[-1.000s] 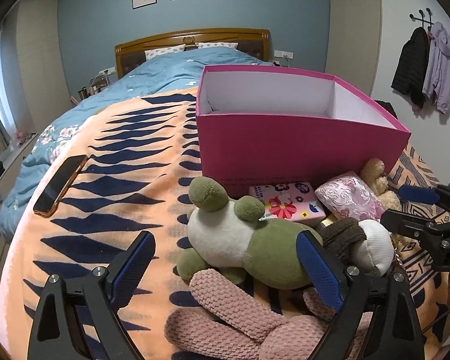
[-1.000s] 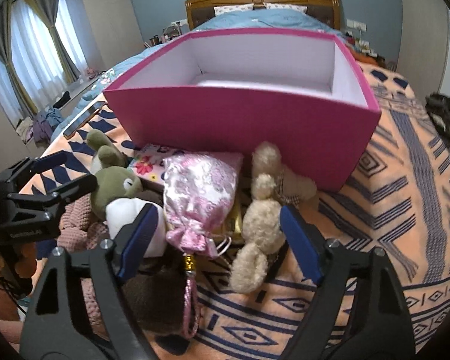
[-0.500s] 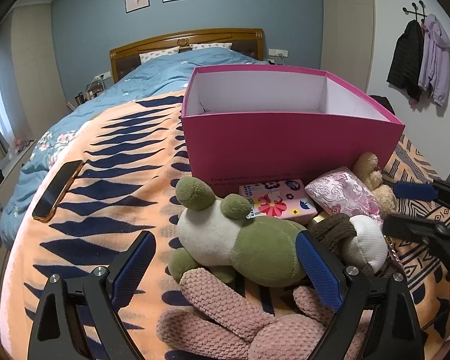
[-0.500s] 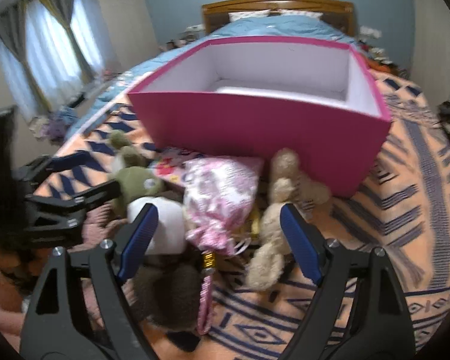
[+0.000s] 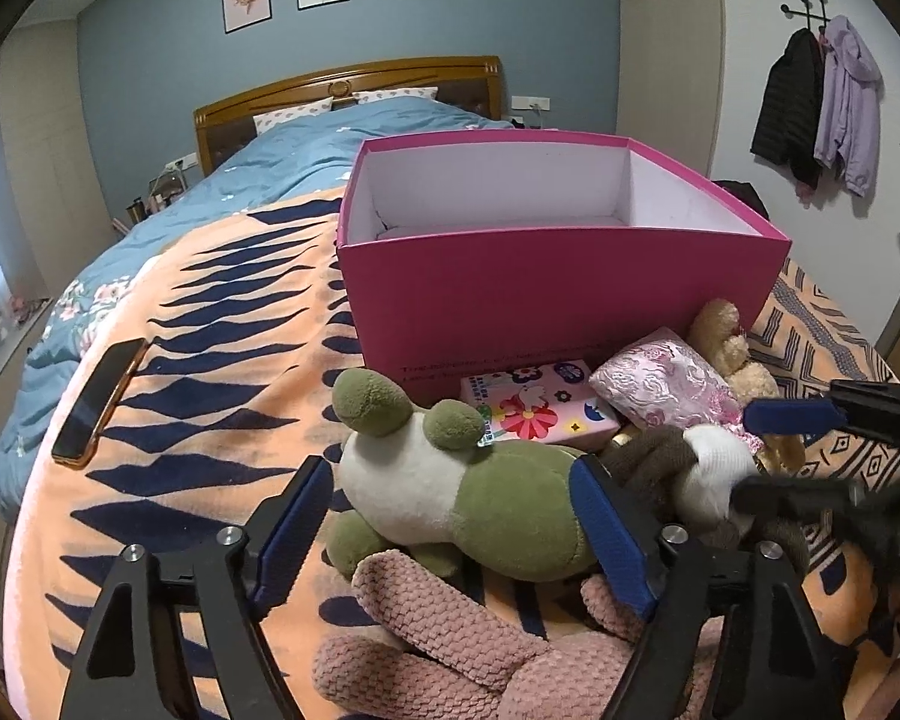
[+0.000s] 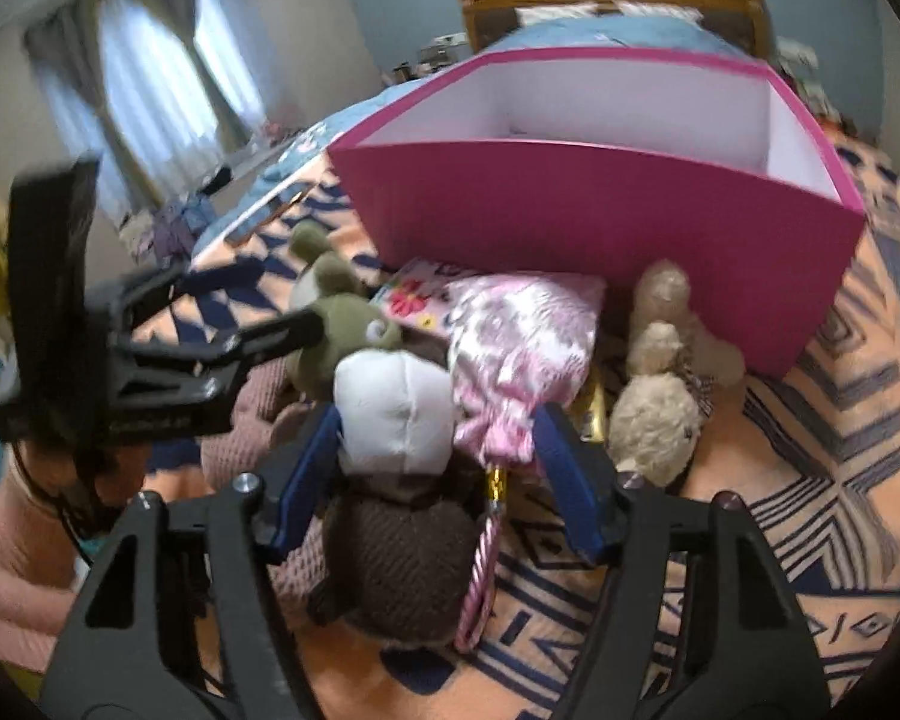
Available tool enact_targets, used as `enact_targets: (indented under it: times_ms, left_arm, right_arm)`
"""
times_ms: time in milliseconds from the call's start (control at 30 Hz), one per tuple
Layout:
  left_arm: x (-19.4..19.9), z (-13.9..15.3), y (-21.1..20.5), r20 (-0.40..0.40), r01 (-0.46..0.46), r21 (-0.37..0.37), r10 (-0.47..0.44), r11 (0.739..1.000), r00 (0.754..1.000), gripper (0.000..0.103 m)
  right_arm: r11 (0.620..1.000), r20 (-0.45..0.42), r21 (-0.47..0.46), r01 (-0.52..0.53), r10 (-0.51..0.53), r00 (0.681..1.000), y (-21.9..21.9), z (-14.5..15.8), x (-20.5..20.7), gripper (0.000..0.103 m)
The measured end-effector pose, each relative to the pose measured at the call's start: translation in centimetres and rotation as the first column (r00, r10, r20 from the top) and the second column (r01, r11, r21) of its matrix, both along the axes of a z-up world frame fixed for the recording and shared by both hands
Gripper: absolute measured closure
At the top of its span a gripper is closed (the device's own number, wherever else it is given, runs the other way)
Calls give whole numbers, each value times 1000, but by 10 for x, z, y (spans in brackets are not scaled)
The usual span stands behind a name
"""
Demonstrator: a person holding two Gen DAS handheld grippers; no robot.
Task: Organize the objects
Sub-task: 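Close the right gripper on the brown knit monkey and lift it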
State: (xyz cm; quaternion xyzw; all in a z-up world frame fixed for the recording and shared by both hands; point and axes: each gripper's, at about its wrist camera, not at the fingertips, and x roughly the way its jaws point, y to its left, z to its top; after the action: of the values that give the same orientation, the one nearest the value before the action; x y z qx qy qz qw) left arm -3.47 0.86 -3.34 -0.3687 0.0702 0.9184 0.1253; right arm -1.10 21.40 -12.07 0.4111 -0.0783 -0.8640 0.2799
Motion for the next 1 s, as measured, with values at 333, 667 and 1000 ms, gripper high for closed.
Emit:
enact_targets:
  times_ms: [333, 667, 1000]
  left_arm:
    - [-6, 3, -7, 3, 7, 19, -7, 1000, 1000, 30]
    - [-8, 9, -39, -2, -54, 59, 55, 997, 999, 30]
    - [0, 4, -35, 9, -2, 72, 2, 997, 1000, 30]
  right_arm:
    - [991, 81, -92, 96, -89, 993, 28, 4, -24, 34]
    - [995, 4, -26, -92, 92, 996, -17, 12, 6, 34]
    - [995, 29, 33, -97, 96, 995, -37, -6, 6, 37]
